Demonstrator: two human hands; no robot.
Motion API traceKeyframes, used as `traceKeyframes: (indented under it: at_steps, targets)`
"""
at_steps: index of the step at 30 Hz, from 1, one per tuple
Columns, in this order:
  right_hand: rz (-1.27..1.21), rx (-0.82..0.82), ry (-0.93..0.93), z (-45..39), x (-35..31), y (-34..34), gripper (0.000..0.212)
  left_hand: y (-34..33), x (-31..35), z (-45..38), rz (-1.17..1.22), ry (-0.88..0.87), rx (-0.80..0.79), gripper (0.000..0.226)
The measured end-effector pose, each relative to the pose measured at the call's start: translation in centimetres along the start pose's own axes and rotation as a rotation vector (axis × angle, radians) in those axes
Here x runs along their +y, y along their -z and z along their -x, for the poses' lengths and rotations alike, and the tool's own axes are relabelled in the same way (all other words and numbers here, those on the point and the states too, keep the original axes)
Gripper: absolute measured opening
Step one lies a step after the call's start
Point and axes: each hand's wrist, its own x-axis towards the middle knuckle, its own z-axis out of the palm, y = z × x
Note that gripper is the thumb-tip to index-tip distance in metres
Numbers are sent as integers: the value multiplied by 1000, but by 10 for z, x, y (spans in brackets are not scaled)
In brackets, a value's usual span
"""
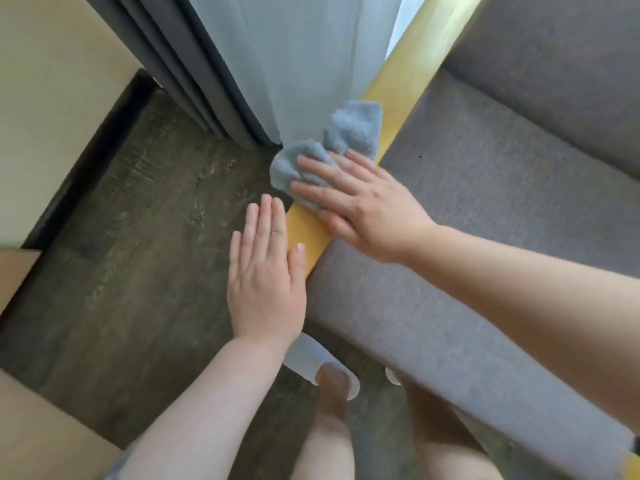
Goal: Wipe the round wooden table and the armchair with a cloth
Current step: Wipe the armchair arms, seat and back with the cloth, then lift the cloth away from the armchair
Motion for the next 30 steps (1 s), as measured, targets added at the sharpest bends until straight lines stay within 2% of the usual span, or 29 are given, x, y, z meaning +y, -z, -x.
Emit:
traceKeyframes:
  at_steps: [2,3,4,5,6,8,9,10,13,14,15,17,21,24,26,28,30]
  targets:
    - [-34,135,-363,-17,15,5,42,1,1,-1,-2,-12,5,59]
    - [-86,210,-563,-23,2,2,42,1,0,-1,-6,-16,12,59]
    - [-127,229,-646,-26,-20,-4,42,-1,-1,0,-8,-19,17,59]
    - [-155,208,-576,-22,-43,-10,43,-1,-3,2,-16,-19,22,58]
    - [-167,135,-372,-12,-55,-13,43,-2,-3,2,-26,-21,36,58]
    - [-131,-52,74,2,-28,-1,42,-3,-3,4,-40,-20,55,57]
    - [-68,-43,142,-3,2,4,42,-3,-2,5,-41,-14,54,57]
    - [-32,5,57,-11,29,10,41,-4,-1,5,-41,-7,54,56]
    - [-75,225,-568,-40,66,21,40,-7,6,7,-92,57,69,56]
    - [-47,226,-648,-48,62,17,39,-8,9,7,-108,90,75,56]
    - [-22,199,-624,-53,55,14,37,-9,12,7,-123,125,80,57]
    - [5,80,-418,-60,36,18,35,-10,17,6,-144,208,99,60]
    - [50,-328,-78,-69,-27,31,36,-10,28,15,-22,500,114,64]
    - [-80,-435,-1,-57,-89,27,37,-12,38,35,47,601,60,62]
    - [-148,-518,18,-44,-120,28,36,-3,38,56,154,674,-7,69]
    - [-139,-599,84,-33,-140,37,23,19,35,87,225,678,-40,72]
    - [-147,-663,142,-21,-153,51,22,43,32,116,174,647,-27,69]
